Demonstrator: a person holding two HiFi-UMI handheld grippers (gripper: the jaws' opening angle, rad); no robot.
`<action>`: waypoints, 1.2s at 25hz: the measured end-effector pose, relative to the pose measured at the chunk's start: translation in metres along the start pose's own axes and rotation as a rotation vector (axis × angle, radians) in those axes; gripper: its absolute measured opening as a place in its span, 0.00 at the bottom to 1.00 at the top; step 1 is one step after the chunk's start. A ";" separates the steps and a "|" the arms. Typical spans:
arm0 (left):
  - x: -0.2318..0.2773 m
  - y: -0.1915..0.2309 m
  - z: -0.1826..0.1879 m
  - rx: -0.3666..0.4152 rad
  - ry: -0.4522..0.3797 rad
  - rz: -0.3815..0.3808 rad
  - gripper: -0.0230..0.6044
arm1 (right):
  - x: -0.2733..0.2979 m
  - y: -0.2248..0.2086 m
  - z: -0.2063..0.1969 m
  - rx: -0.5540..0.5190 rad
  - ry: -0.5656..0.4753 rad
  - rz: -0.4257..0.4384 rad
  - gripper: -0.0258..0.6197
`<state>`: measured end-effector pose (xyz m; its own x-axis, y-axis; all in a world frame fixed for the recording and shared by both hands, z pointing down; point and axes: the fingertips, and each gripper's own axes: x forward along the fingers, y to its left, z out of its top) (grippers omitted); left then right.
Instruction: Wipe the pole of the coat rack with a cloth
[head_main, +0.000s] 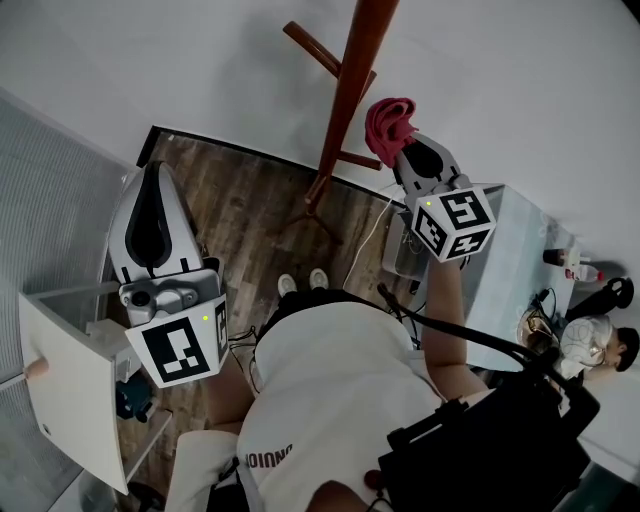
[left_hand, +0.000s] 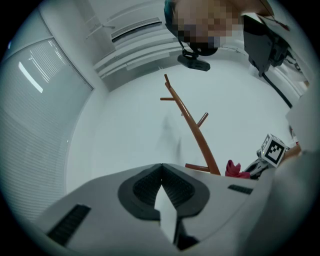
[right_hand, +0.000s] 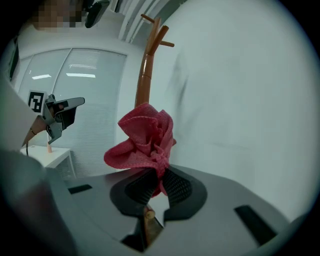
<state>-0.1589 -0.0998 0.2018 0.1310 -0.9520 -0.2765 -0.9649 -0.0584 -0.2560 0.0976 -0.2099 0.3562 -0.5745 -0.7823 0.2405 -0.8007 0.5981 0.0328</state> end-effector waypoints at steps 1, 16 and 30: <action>-0.001 0.001 0.000 0.000 0.001 0.004 0.06 | 0.001 0.003 -0.003 0.012 0.004 0.010 0.11; -0.010 0.005 -0.001 -0.003 0.011 0.009 0.06 | 0.013 0.029 -0.026 0.006 0.099 0.046 0.11; -0.004 0.004 -0.003 -0.014 0.001 -0.011 0.06 | 0.004 0.023 -0.036 -0.038 0.188 0.003 0.11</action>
<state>-0.1640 -0.0968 0.2051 0.1413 -0.9517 -0.2727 -0.9665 -0.0730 -0.2459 0.0833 -0.1932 0.3931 -0.5327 -0.7362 0.4173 -0.7897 0.6098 0.0677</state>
